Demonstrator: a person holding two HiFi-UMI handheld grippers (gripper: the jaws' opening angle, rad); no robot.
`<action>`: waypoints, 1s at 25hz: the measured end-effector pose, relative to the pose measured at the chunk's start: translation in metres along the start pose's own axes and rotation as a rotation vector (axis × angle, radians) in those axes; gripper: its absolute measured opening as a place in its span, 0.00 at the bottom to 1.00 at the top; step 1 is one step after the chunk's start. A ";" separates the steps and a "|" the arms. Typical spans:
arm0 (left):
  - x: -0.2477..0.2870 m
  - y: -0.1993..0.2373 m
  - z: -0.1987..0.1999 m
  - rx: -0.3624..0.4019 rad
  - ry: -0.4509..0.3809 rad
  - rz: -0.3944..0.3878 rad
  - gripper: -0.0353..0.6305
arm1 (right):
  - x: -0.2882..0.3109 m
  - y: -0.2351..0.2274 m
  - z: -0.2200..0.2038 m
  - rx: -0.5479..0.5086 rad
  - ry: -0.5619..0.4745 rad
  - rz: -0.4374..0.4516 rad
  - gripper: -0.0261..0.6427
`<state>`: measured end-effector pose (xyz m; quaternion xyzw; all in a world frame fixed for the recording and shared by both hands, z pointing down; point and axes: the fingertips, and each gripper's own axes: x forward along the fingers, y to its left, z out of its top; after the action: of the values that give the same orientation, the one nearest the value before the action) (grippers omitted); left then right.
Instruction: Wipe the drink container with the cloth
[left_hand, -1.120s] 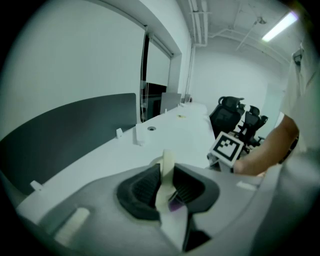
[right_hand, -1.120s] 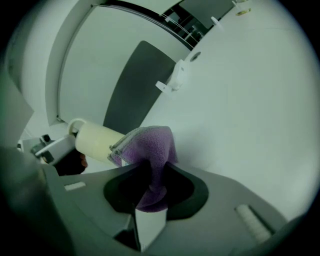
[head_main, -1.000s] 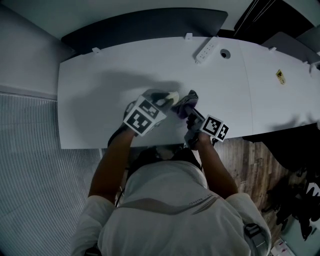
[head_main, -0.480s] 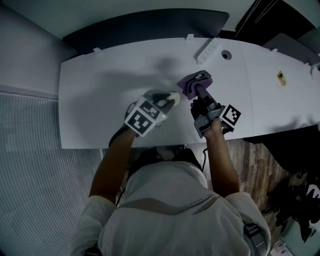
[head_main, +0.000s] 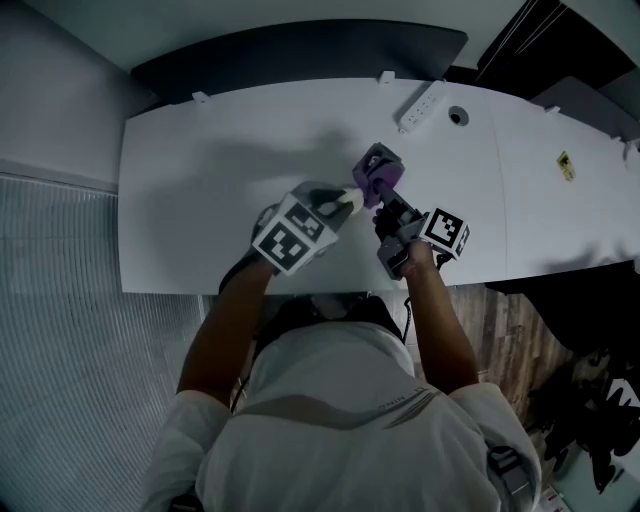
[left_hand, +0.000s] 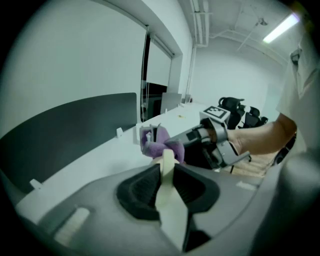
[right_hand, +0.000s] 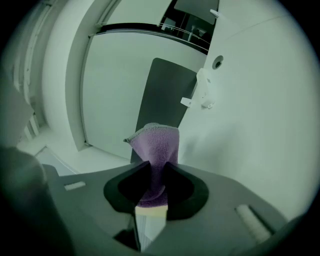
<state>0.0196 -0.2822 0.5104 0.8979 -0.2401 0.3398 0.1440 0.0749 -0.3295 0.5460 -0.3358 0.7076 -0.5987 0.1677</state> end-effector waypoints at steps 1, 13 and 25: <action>-0.001 0.000 0.000 -0.001 -0.001 0.001 0.18 | 0.001 -0.003 -0.002 -0.029 0.005 -0.023 0.17; -0.002 0.001 -0.002 -0.009 -0.008 0.011 0.18 | 0.015 -0.067 -0.023 -0.459 0.210 -0.331 0.17; 0.000 0.003 -0.002 -0.020 -0.020 0.019 0.18 | 0.024 -0.106 -0.046 -0.769 0.437 -0.439 0.17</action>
<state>0.0162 -0.2839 0.5122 0.8974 -0.2533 0.3298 0.1475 0.0570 -0.3177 0.6618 -0.3809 0.8085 -0.3720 -0.2508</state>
